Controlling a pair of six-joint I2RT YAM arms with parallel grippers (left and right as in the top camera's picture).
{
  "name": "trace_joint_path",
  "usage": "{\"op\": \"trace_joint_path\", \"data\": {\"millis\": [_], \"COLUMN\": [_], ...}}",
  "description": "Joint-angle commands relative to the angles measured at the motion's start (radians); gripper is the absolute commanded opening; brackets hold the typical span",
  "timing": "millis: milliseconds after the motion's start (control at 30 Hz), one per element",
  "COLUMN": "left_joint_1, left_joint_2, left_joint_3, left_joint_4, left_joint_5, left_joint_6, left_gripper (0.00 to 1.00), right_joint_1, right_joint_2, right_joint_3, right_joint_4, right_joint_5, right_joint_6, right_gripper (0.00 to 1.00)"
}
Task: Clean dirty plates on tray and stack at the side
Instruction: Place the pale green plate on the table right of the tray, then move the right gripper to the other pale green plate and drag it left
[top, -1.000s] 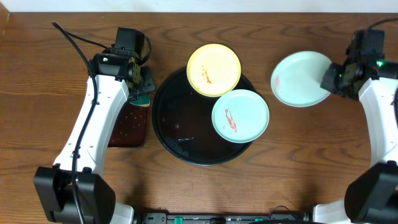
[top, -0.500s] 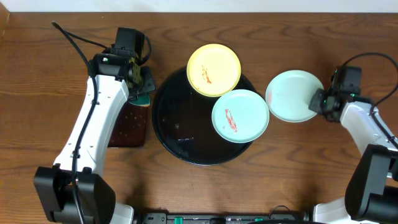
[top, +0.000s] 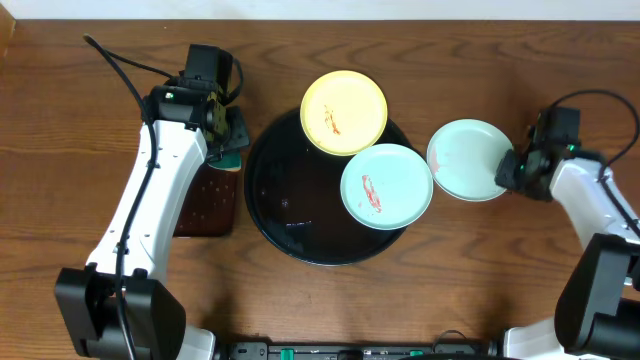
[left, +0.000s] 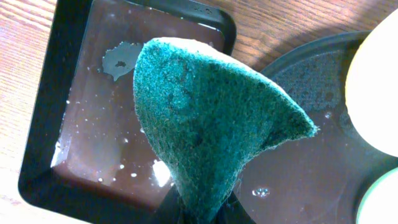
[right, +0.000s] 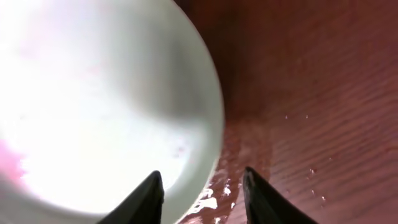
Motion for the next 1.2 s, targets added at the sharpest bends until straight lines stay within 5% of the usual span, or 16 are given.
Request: {"op": "trace_joint_path", "data": {"millis": [0,200,800,900,1167], "left_joint_1": [0.004,0.004,0.004,0.004,0.004], "left_joint_2": [0.000,0.000,0.000,0.000,0.000], "left_joint_3": [0.003,0.003,0.003,0.003,0.003], "left_joint_4": [0.001,0.001,0.001,0.001,0.001], "left_joint_5": [-0.012,-0.012,-0.012,-0.012,-0.012], "left_joint_6": [-0.016,-0.016,-0.016,-0.016,-0.016], "left_gripper": [0.08,0.07,0.08,0.08,0.07], "right_joint_1": [0.002,0.059,0.356,0.370,0.373], "right_joint_2": [-0.016,-0.014,0.132,0.155,0.152], "right_joint_3": [0.124,0.172,0.132,0.132,0.132], "right_joint_4": [-0.068,-0.107,-0.050,-0.051,-0.058], "right_joint_5": [-0.114,-0.342,-0.140,-0.140,-0.140], "right_joint_6": [-0.045,-0.108,-0.156,-0.156,-0.148], "right_gripper": [0.41,0.47,0.43,0.38,0.02]}}
